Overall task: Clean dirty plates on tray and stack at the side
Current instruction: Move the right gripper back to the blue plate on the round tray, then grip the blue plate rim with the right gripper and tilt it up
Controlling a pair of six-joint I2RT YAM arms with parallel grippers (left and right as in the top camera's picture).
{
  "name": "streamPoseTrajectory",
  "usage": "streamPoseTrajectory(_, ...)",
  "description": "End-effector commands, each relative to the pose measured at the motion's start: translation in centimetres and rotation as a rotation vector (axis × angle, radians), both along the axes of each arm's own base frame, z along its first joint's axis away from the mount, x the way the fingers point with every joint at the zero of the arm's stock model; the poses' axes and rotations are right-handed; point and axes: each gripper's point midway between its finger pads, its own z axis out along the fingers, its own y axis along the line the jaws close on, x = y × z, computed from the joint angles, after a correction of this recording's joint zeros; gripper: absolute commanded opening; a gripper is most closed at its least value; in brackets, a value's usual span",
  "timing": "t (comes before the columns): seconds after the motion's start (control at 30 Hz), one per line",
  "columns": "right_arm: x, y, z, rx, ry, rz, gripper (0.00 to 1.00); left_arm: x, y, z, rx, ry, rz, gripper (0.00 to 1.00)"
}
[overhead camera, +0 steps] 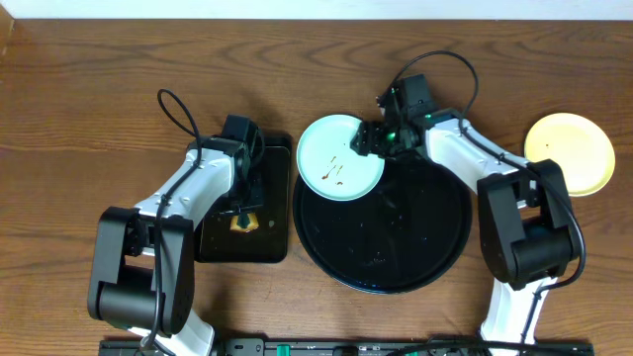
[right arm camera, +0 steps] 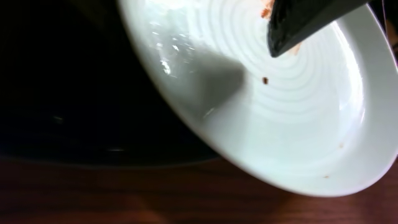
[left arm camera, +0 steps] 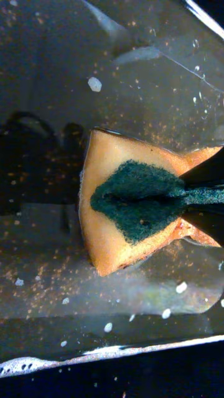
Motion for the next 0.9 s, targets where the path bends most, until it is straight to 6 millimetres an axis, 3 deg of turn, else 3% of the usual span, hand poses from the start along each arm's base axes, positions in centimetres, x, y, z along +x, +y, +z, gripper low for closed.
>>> streamPoseTrajectory(0.0,-1.2,1.3,-1.8,-0.013,0.039,0.032,0.61,-0.8,-0.3,-1.2,-0.016,0.052,-0.014,0.07)
streamPoseTrajectory(0.07,-1.4,1.6,-2.1,-0.019,0.042,0.040,0.46,-0.8,-0.3,-1.2,-0.016,0.052,-0.014,0.07)
streamPoseTrajectory(0.1,-1.5,1.7,-2.2,-0.025,0.041,0.040,0.29,-0.8,-0.3,-1.2,-0.016,0.052,-0.014,0.07)
streamPoseTrajectory(0.13,-1.5,1.5,-2.4,-0.037,0.044,0.036,0.01,-0.8,-0.3,-1.2,-0.016,0.052,-0.014,0.07)
streamPoseTrajectory(0.23,-1.7,1.2,-2.5,-0.046,0.058,0.021,0.01,-0.8,-0.3,-1.2,-0.016,0.055,-0.014,0.07)
streamPoseTrajectory(0.53,-2.2,-2.0,-3.7,-0.162,0.120,-0.069,0.02,-1.1,-0.3,-1.1,-0.014,0.065,-0.013,0.07)
streamPoseTrajectory(0.77,-3.5,-5.4,-4.1,-0.286,0.179,-0.108,0.02,-1.4,-0.7,-1.1,-0.043,0.078,-0.017,0.07)
streamPoseTrajectory(0.87,-3.6,-7.3,-3.3,-0.364,0.168,-0.134,0.02,-1.4,-1.2,-1.0,-0.072,0.082,-0.022,0.08)
